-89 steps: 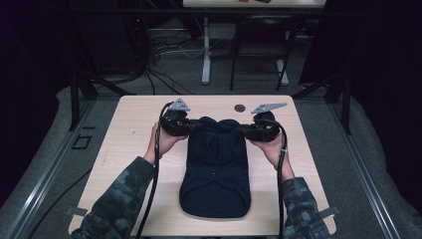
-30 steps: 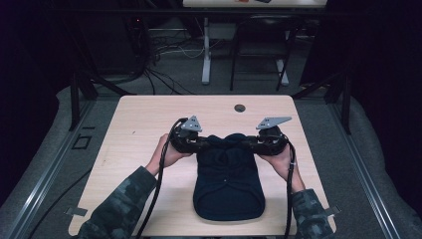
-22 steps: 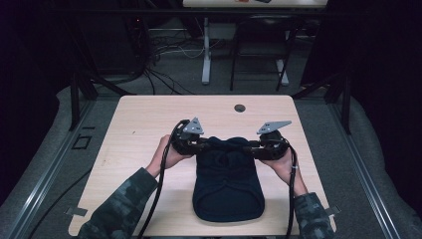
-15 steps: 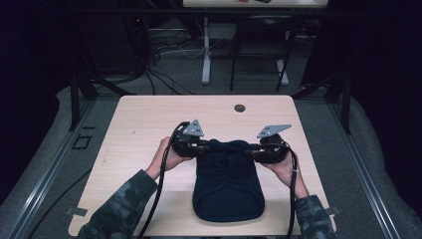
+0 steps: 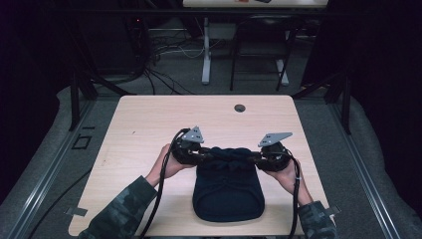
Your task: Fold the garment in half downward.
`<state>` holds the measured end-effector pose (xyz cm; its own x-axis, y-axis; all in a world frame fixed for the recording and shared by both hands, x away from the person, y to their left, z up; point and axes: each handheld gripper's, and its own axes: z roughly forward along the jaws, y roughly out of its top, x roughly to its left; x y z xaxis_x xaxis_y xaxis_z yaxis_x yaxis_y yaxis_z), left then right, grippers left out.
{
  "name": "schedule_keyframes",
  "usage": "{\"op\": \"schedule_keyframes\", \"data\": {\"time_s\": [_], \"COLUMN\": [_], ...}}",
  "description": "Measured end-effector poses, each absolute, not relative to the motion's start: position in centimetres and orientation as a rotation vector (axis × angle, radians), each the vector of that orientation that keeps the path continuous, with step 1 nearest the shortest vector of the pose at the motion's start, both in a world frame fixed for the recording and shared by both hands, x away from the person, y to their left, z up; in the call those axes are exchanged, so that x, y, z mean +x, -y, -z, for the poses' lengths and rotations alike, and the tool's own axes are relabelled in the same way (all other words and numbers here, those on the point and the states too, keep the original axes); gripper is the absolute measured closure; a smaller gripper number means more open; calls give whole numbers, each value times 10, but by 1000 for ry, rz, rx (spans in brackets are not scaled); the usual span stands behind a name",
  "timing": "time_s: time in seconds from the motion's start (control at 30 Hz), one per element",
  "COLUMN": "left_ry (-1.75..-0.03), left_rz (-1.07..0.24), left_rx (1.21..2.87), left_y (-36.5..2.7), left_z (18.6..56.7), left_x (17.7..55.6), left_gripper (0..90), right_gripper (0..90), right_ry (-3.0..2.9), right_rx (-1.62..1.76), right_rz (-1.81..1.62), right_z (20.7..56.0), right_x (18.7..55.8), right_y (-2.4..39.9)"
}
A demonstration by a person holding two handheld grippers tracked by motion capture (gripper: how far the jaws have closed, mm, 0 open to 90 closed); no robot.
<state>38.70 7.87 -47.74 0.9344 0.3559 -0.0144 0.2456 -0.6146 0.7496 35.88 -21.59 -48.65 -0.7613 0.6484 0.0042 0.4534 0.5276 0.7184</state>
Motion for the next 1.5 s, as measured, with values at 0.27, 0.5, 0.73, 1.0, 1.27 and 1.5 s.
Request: {"op": "schedule_keyframes", "data": {"time_s": [0.27,0.5,0.73,1.0,1.27,1.5], "left_ry": [-423,-407,-401,-398,-391,-401], "left_rz": [-131,-106,-87,-54,-54,-28], "left_rx": [2238,2237,2236,2249,2249,2247], "left_y": [-80,-78,-78,-78,-81,-81], "left_z": [487,495,507,522,532,542], "left_x": [375,365,356,348,343,337], "left_gripper": [724,723,723,722,720,714], "right_gripper": [745,743,739,734,723,710], "right_ry": [-2523,-2526,-2545,-2567,-2578,-2591], "right_rx": [924,924,929,942,941,955], "right_rz": [-1040,-1036,-1024,-1009,-997,-989], "right_z": [493,501,511,524,531,537], "right_x": [347,338,329,321,313,308], "right_y": [217,219,221,221,219,219]}}
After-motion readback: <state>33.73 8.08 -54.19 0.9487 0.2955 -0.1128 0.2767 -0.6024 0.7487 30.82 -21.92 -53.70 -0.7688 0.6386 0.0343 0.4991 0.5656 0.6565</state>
